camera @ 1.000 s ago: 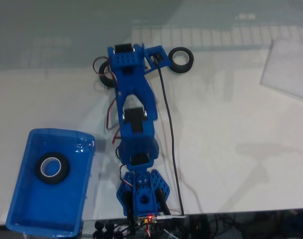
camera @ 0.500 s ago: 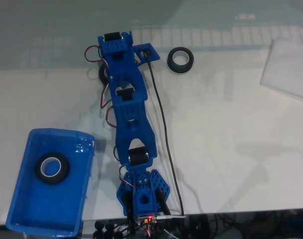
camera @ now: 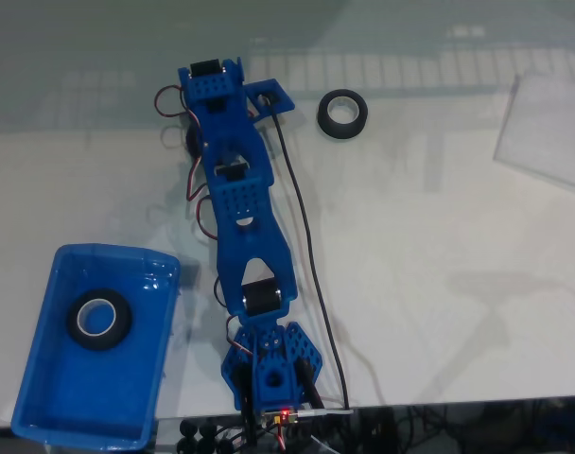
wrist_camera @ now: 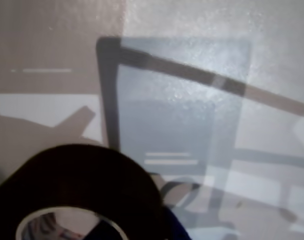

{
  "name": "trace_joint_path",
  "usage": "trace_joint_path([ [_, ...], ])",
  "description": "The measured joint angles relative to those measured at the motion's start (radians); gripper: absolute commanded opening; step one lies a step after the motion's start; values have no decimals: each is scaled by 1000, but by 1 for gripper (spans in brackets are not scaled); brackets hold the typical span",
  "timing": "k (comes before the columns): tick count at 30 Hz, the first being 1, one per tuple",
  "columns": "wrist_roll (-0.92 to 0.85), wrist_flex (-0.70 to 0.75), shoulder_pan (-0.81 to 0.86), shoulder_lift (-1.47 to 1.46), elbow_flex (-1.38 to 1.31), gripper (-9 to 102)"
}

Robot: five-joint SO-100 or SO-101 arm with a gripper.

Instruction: Grasp all tape and put them in the bin.

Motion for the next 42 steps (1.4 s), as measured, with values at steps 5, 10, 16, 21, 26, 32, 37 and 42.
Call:
trace_joint_path([
  [5,15,0,-5,17,3,0],
  [10,38,9,-46,172,49,0],
  [16,3,60,-225,522,189,0],
  [21,-48,66,-465,813,376,0],
  [26,-74,29,-729,1029,589,0],
  [32,-35,-44,-1008,1172,821,0],
  [37,-5,-54,-1180,1238,933,0],
  [42,29,-54,-1266,1246,948,5],
])
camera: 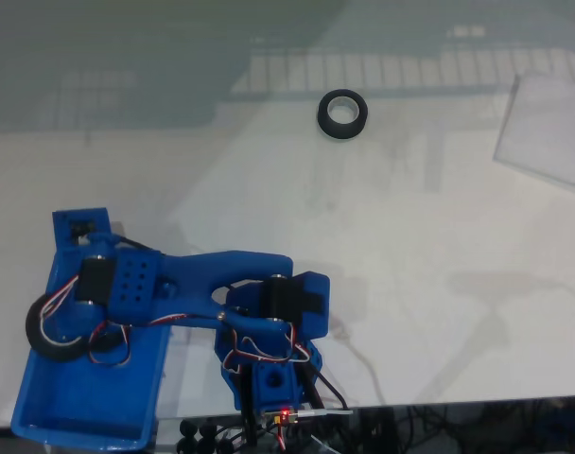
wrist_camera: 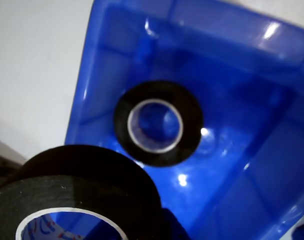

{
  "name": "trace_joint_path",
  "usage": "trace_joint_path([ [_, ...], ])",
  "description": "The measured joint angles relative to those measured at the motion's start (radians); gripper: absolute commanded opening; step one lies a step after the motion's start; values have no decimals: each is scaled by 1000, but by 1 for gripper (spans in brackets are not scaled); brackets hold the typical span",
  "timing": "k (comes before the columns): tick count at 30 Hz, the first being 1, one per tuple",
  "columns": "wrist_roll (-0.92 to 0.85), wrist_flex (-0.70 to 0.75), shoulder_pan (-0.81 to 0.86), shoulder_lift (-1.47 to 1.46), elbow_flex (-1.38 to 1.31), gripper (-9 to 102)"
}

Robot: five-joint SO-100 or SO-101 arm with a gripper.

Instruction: Grasp all tape and put them in the bin.

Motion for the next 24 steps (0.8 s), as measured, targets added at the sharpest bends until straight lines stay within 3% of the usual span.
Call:
trace_joint_path([
  [3,0,0,-12,0,0,28],
  [5,5,0,-14,2,0,36],
  [19,18,-11,0,26,0,37],
  [24,43,-67,155,38,0,36],
])
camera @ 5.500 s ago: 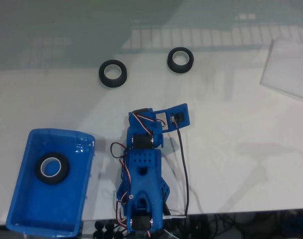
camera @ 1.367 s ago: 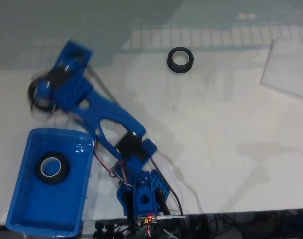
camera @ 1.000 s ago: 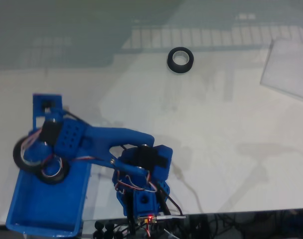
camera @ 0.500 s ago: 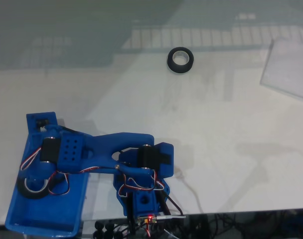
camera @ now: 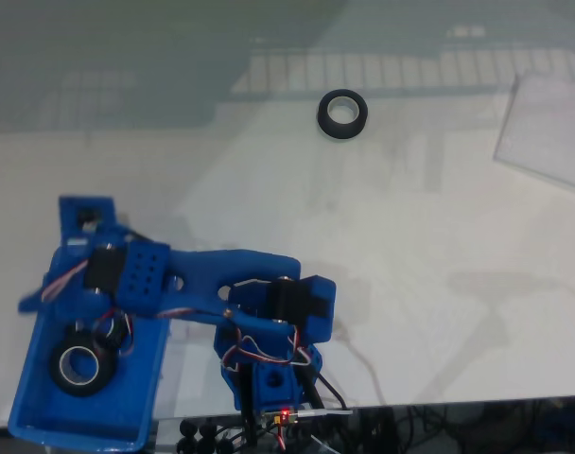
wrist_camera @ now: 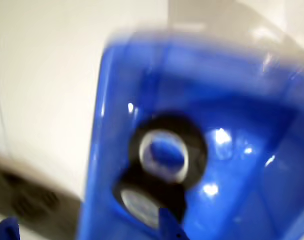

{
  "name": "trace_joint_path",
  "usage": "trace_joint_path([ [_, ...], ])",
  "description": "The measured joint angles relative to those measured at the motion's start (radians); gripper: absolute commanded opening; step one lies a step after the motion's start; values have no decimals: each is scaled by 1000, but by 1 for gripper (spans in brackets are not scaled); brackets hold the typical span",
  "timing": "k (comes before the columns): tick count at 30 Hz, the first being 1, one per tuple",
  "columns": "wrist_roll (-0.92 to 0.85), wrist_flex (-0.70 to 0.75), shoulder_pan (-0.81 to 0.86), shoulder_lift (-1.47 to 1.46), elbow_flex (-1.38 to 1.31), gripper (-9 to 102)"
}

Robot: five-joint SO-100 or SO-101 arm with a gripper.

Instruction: Grasp all tape and put them in the bin.

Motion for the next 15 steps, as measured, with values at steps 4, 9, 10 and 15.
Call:
trace_joint_path([
  [4,120,-149,287,-3,0,36],
  [9,301,-308,747,-48,-2,37],
  [10,322,-330,842,-61,-3,37],
  [15,370,-341,1195,-195,-144,37],
])
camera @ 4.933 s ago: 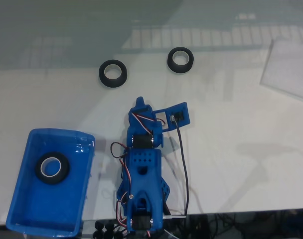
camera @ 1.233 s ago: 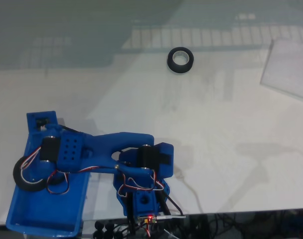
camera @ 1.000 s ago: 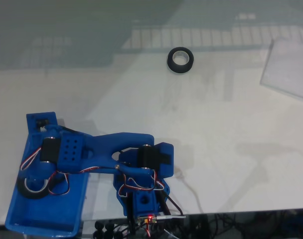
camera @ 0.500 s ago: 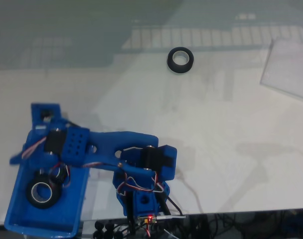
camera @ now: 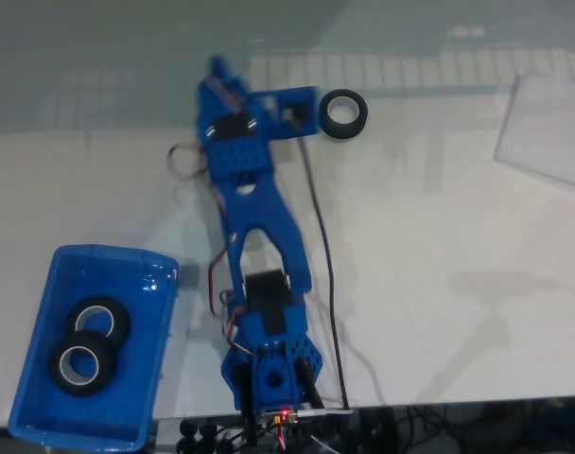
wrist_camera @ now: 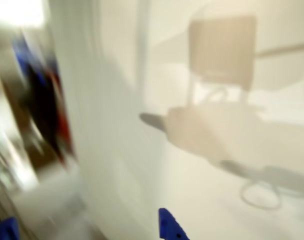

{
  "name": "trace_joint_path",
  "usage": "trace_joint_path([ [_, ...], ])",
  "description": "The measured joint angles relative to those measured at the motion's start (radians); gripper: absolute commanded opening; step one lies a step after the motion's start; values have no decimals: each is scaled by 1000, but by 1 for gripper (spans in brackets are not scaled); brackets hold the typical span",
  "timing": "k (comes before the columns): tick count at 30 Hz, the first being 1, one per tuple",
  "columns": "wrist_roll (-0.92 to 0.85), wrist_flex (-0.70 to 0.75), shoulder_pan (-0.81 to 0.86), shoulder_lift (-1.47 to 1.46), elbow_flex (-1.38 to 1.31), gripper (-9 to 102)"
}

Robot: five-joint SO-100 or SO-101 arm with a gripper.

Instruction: Grasp all tape and put them in the bin.

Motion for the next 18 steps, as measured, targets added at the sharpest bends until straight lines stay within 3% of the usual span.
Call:
trace_joint_path([
  [8,72,66,272,-304,-295,36],
  [18,118,284,365,-719,-657,34],
])
